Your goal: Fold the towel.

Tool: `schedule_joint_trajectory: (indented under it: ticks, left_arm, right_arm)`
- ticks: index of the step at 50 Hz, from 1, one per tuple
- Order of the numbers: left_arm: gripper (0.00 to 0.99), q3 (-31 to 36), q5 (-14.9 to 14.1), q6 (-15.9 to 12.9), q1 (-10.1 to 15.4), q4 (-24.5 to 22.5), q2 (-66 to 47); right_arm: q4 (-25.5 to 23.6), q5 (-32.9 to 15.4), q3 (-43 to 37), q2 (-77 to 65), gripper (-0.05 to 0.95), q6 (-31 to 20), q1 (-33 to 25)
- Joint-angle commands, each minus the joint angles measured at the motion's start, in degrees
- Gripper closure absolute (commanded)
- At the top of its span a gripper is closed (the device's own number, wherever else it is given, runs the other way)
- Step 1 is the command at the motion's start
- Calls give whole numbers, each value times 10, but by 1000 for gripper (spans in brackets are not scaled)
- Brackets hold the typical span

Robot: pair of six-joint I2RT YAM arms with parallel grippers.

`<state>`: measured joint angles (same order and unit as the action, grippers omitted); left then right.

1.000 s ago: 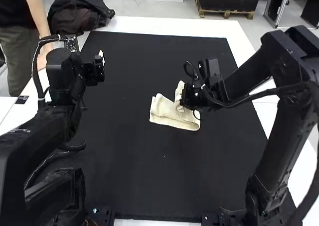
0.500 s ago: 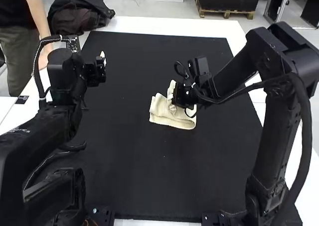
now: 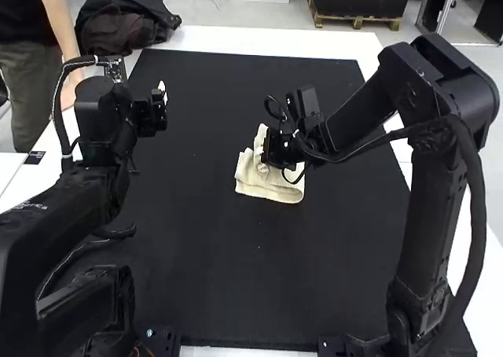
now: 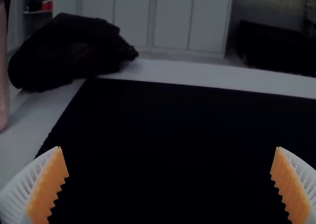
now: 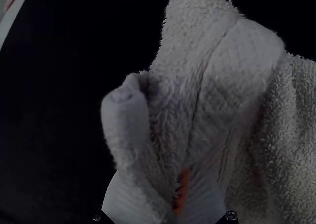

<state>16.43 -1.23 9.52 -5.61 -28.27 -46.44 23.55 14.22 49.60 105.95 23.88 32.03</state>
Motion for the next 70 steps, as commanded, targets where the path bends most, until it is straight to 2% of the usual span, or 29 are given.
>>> schedule_joint_trajectory:
  ticks: [1, 4, 9, 11, 14, 18, 33, 36, 37, 47, 48, 51, 70]
  left_arm:
    - [30, -3, 5, 6, 5, -3, 12]
    - [30, -3, 5, 6, 5, -3, 12]
    - [30, -3, 5, 6, 5, -3, 12]
    - [30, -4, 5, 6, 5, -3, 12]
    - [30, -6, 5, 6, 5, -3, 14]
    - [30, -7, 5, 6, 5, -3, 16]
    - [30, -11, 5, 6, 9, -5, 16]
    - [30, -12, 6, 7, 10, -5, 17]
    - [30, -12, 5, 8, 10, -5, 17]
    - [30, -14, 6, 9, 14, -5, 17]
    - [30, -14, 6, 9, 14, -5, 18]
    - [30, -14, 6, 9, 14, -5, 17]
    - [30, -16, 6, 9, 17, -4, 18]
  right_arm:
    - [9, -3, 14, 3, 843, 5, 7]
    - [11, -3, 13, 4, 723, 7, 7]
    - [11, -3, 14, 4, 248, 17, 7]
    - [11, -3, 14, 4, 164, 17, 7]
    - [10, -3, 17, 3, 149, 18, 6]
    - [9, -2, 20, 2, 51, 19, 6]
    - [-3, -2, 36, -14, 44, 20, 8]
    - [-11, -2, 39, -19, 62, 20, 8]
    - [-17, -2, 40, -19, 97, 20, 8]
    - [-14, -5, 25, -18, 723, 10, 16]
    - [-11, -5, 24, -17, 746, 10, 16]
    - [-7, -5, 23, -14, 897, 11, 15]
    - [26, -9, 36, 26, 903, 13, 14]
